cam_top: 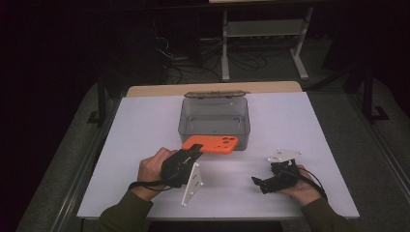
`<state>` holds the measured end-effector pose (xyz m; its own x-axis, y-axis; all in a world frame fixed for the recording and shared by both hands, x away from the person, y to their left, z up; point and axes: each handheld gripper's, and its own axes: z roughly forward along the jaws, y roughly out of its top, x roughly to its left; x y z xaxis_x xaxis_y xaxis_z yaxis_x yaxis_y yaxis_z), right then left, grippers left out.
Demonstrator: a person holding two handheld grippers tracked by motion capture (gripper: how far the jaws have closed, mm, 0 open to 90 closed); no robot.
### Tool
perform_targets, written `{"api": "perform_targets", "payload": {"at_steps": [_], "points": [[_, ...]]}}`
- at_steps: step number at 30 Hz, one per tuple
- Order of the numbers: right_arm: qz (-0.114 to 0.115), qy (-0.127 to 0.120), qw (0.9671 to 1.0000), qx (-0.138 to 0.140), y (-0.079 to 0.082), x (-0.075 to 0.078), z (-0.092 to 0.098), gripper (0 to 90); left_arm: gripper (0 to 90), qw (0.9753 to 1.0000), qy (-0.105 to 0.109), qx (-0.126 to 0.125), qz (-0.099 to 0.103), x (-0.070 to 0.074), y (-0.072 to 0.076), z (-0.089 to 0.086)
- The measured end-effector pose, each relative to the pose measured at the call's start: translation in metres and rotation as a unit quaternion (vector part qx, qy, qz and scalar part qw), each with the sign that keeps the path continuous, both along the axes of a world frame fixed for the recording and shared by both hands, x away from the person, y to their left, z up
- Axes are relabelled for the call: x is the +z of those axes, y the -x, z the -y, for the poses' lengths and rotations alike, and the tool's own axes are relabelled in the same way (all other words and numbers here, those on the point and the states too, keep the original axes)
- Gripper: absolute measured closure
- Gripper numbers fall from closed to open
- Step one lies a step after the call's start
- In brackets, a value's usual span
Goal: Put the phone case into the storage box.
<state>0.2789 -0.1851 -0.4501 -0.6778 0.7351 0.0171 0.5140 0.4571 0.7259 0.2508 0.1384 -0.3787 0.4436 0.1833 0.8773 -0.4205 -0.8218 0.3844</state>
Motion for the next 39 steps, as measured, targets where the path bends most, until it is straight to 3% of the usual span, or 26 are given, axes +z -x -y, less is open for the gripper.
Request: {"api": "perform_targets", "payload": {"at_steps": [5,11,14,20,27,39], "points": [[-0.001,-0.001,1.0,-0.001,0.0,0.0,0.0,0.0,80.3,0.9992,0.027,0.002,-0.03,0.002,-0.004,-0.004],[-0.001,0.0,1.0,0.001,0.0,0.0,0.0,0.0,80.3,0.9961,0.058,0.008,-0.065,0.003,-0.011,-0.01],[-0.001,0.0,1.0,0.001,0.0,0.0,0.0,0.0,80.3,0.9936,0.075,0.009,-0.084,0.005,-0.014,-0.013],[-0.002,0.0,1.0,0.002,0.0,0.0,0.0,0.0,80.3,0.9861,0.114,0.01,-0.121,0.008,-0.02,-0.02],[-0.002,-0.001,1.0,0.002,0.0,-0.001,0.0,0.0,80.3,0.9748,0.154,0.014,-0.161,0.011,-0.026,-0.028],[-0.002,-0.001,1.0,0.001,0.0,0.0,0.0,0.0,80.3,0.9471,0.223,0.02,-0.23,0.015,-0.037,-0.044]]}}
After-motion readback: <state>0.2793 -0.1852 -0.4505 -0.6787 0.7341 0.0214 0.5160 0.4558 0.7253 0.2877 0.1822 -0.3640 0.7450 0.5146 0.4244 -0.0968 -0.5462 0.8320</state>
